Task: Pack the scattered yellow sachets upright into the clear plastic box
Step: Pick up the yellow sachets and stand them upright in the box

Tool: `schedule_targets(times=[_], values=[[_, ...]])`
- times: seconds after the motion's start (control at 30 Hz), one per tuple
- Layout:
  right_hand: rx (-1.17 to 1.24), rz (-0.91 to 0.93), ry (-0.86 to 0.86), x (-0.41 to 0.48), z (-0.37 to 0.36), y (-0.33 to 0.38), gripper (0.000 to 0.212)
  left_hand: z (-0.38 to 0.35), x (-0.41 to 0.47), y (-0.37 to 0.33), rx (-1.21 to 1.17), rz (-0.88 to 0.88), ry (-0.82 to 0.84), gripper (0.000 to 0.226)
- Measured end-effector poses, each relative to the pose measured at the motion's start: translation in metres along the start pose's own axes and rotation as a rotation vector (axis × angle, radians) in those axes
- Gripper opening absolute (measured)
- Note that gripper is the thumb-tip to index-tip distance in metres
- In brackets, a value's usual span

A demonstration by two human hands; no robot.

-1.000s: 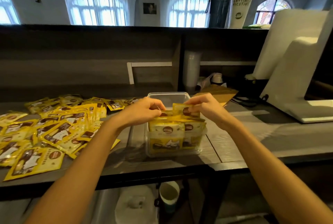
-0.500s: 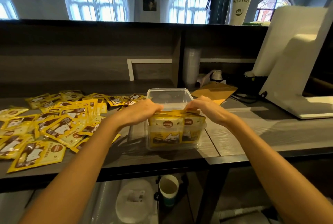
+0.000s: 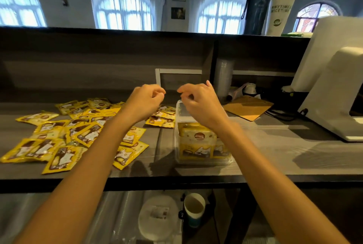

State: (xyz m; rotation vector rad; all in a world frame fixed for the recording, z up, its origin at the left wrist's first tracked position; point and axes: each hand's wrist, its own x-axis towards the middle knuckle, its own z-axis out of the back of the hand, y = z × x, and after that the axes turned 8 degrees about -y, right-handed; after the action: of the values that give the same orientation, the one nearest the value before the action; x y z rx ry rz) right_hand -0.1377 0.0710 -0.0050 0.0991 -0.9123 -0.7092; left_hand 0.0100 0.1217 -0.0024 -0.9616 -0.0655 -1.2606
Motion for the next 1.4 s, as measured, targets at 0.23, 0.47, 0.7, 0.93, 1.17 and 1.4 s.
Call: schedule_targets(times=[0.23,0.47,0.7,0.93,1.17,1.4], values=[[-0.020,0.235,0.134,-0.024,-0.073,0.063,0.036,0.024,-0.046,0.082,0.101,0.362,-0.225,0.027],[-0.034,-0.064,0.468,-0.049,-0.128,0.054,0.062,0.019,-0.064,0.127,0.165,0.428,0.003,0.027],[-0.126,-0.291,0.581,-0.037,-0.135,0.035,0.080,-0.003,-0.043,0.129,0.273,0.448,0.045,0.035],[-0.072,-0.345,0.460,-0.026,-0.138,0.030,0.067,-0.033,-0.009,0.128,0.412,0.457,0.124,0.049],[-0.008,-0.404,0.619,-0.018,-0.146,0.027,0.089,-0.043,0.008,0.138,0.281,0.556,0.197,0.083],[-0.077,-0.440,0.766,0.001,-0.145,0.033,0.092,-0.032,0.010,0.139,0.014,0.606,-0.031,0.011]])
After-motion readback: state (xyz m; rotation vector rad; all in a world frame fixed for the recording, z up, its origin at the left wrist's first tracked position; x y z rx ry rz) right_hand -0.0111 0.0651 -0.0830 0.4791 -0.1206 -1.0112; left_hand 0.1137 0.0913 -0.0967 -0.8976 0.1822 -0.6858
